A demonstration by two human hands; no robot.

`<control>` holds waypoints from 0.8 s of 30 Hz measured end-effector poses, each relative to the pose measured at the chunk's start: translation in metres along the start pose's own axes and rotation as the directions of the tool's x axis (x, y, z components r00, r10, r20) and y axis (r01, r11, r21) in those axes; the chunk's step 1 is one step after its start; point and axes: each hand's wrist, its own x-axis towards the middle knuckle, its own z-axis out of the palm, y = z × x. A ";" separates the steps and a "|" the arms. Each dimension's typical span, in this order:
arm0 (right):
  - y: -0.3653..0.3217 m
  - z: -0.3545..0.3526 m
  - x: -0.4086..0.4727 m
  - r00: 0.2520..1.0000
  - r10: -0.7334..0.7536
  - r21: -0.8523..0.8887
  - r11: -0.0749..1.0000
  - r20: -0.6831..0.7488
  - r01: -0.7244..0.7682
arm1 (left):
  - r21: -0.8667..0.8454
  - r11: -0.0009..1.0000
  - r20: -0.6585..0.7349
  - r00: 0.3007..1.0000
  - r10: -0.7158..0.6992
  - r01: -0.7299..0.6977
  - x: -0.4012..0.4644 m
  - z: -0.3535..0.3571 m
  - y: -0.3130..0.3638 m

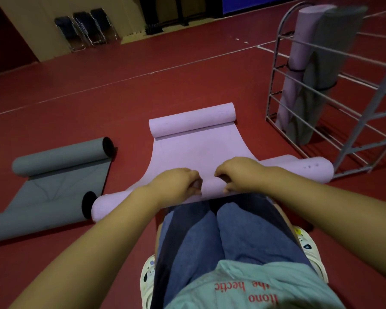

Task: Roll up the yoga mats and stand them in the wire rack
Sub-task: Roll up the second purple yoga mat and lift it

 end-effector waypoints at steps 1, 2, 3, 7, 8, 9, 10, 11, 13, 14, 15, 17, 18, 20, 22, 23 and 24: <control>0.000 -0.003 0.002 1.000 0.000 0.006 1.000 0.027 0.000 | 0.066 0.997 -0.035 0.999 0.028 -0.026 0.000 0.002 0.000; 0.001 -0.005 0.003 0.999 -0.004 0.015 1.000 0.044 0.003 | 0.120 0.992 -0.051 0.998 0.034 -0.027 0.000 0.003 0.001; 0.002 -0.008 0.005 0.998 -0.006 0.015 1.000 0.063 0.005 | 0.150 0.989 -0.054 0.998 0.017 -0.008 0.001 0.005 0.002; 0.004 -0.013 0.011 0.991 -0.018 0.014 1.000 0.132 0.016 | 0.109 0.994 -0.052 0.999 -0.014 0.020 0.008 0.004 0.001; 0.004 -0.013 0.012 0.990 -0.029 0.023 0.999 0.139 0.026 | 0.090 0.996 -0.039 0.999 -0.010 0.013 0.010 0.002 0.000; 0.005 -0.012 0.014 0.987 -0.025 -0.008 1.000 0.160 0.027 | 0.074 0.997 -0.019 1.000 -0.009 0.010 0.013 -0.001 -0.002; 0.005 -0.011 0.015 0.986 -0.039 -0.019 0.999 0.162 0.043 | 0.066 0.998 0.004 1.000 -0.009 0.009 0.015 -0.003 -0.003; 0.004 -0.012 0.015 0.984 -0.036 -0.041 0.998 0.176 0.043 | 0.063 0.998 0.024 1.000 -0.010 0.008 0.017 -0.004 -0.004; 0.004 -0.012 0.014 0.983 -0.042 -0.057 0.997 0.178 0.053 | 0.070 0.998 0.053 0.998 -0.013 0.009 0.023 -0.006 -0.005; 0.005 -0.010 0.015 0.986 -0.059 -0.051 0.996 0.159 0.068 | 0.067 0.998 0.058 0.998 -0.021 0.017 0.024 -0.007 -0.005; 0.005 -0.008 0.014 0.987 -0.053 -0.063 0.996 0.155 0.064 | 0.052 0.998 0.056 0.998 -0.036 0.034 0.026 -0.008 -0.006; 0.005 -0.004 0.015 0.991 -0.036 -0.090 0.995 0.130 0.048 | -0.021 0.997 0.045 0.996 -0.073 0.074 0.025 -0.008 -0.010; 0.004 0.000 0.016 0.995 -0.032 -0.108 0.993 0.099 0.043 | -0.054 0.995 0.036 0.996 -0.087 0.089 0.024 -0.008 -0.011; 0.002 0.009 0.019 0.999 -0.003 -0.133 0.991 0.054 0.010 | -0.033 0.995 0.009 0.996 -0.089 0.089 0.021 -0.005 -0.010; 0.001 0.012 0.022 1.000 0.017 -0.132 0.991 0.024 -0.013 | 0.087 0.994 -0.038 0.998 -0.059 0.062 0.017 0.003 -0.003; 0.001 0.012 0.023 1.000 0.020 -0.120 0.993 0.015 -0.018 | 0.150 0.987 -0.055 0.998 -0.040 0.048 0.014 0.007 0.000; 0.002 0.011 0.024 1.000 0.018 -0.111 0.994 0.011 -0.017 | 0.194 0.980 -0.064 0.998 -0.029 0.041 0.012 0.012 0.003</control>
